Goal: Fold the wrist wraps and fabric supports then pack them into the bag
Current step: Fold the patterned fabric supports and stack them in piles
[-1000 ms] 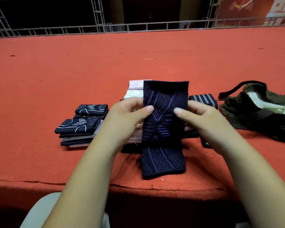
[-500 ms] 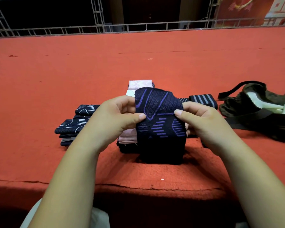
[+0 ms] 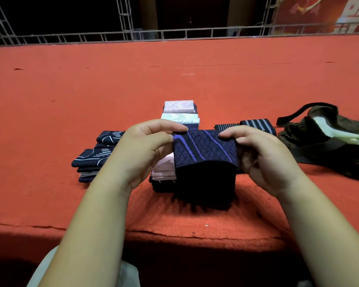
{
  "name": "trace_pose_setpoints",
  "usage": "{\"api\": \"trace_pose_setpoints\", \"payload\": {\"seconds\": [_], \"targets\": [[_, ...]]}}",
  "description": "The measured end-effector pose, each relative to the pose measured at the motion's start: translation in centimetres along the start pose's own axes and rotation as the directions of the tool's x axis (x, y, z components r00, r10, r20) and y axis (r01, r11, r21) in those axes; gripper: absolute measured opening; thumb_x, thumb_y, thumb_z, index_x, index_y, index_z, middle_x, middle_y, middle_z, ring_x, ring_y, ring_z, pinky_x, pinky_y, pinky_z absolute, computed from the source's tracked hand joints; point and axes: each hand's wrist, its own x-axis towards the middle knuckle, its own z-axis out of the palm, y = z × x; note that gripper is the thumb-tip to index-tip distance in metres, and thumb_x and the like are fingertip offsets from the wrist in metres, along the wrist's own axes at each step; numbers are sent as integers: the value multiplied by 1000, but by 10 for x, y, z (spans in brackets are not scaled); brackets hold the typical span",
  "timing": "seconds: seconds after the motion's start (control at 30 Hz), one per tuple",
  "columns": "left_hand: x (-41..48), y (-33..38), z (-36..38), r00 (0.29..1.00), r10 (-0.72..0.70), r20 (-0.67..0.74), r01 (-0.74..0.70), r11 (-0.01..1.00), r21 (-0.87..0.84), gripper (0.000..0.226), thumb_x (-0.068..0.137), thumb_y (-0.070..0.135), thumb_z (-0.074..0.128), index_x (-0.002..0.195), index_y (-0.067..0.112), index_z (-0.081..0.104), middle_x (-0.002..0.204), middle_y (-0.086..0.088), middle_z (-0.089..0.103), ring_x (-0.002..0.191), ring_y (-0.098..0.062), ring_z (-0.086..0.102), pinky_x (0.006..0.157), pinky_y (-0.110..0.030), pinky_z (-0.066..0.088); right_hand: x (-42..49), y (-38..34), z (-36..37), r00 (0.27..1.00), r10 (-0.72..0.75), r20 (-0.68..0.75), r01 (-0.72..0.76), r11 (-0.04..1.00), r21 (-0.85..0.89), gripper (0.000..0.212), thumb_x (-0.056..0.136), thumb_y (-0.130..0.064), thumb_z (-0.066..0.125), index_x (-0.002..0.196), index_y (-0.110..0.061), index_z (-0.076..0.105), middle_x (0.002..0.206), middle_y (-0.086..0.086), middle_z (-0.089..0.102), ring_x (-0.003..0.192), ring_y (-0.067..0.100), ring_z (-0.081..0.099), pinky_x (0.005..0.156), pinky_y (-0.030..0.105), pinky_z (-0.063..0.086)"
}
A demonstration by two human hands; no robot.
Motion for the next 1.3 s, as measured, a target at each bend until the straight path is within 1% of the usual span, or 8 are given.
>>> {"api": "trace_pose_setpoints", "payload": {"seconds": [0.17,0.3,0.6,0.7,0.83,1.03,1.17,1.3], "targets": [[1,1,0,999,30,32,-27,996,-91,24,104,2,54,118,-1,73,116,-22,77,103,-27,74,93,-33,60,-2,2,-1,996,-73,54,80,988,-133,21,93,-3,72,101,-21,80,102,4,75,96,19,68,85,28,55],[-5,-1,1,996,1,90,-22,974,227,45,87,19,86,129,17,70,118,-7,79,111,-15,75,94,-27,59,-5,-2,3,987,-160,18,161,965,-207,28,95,3,71,100,-25,77,99,-4,75,85,12,67,72,22,54],[-8,5,5,991,77,108,-108,941,322,18,98,8,73,115,11,76,98,0,79,79,-13,73,65,-21,56,-6,-9,7,937,-348,3,338,909,-243,50,98,7,68,134,-27,65,117,10,76,103,22,70,93,43,57],[-9,4,7,993,96,68,-111,959,260,15,102,12,68,115,12,76,83,0,74,61,-9,66,52,-21,52,-3,-6,4,976,-219,-9,216,965,-148,42,101,-10,72,140,-19,60,118,8,78,103,27,72,85,44,57],[-9,5,8,996,82,31,-87,980,177,15,105,14,63,115,10,75,79,2,74,55,-6,65,47,-17,47,-3,6,-4,997,-16,73,44,920,-389,50,91,-49,73,109,-2,71,88,9,65,76,24,55,71,44,46],[-8,6,5,999,38,-31,-31,977,210,17,104,25,67,114,15,77,104,-18,80,76,-21,73,55,-28,55,-4,7,5,996,29,79,-4,954,-300,31,100,-32,72,116,-5,76,113,37,70,88,32,61,78,48,48],[-13,11,2,997,-61,44,48,966,252,19,105,32,65,120,24,73,105,0,80,77,-17,75,55,-31,57,-3,9,10,994,78,79,-58,972,-230,25,106,-25,64,122,-12,77,108,17,79,86,27,68,68,30,54],[-11,10,-10,978,-135,160,88,960,267,28,101,20,71,129,25,69,120,-6,79,96,-34,76,69,-37,53,-3,10,9,992,109,68,-95,978,-188,27,107,-23,63,127,-10,74,122,17,78,115,39,74,93,47,62]]}}
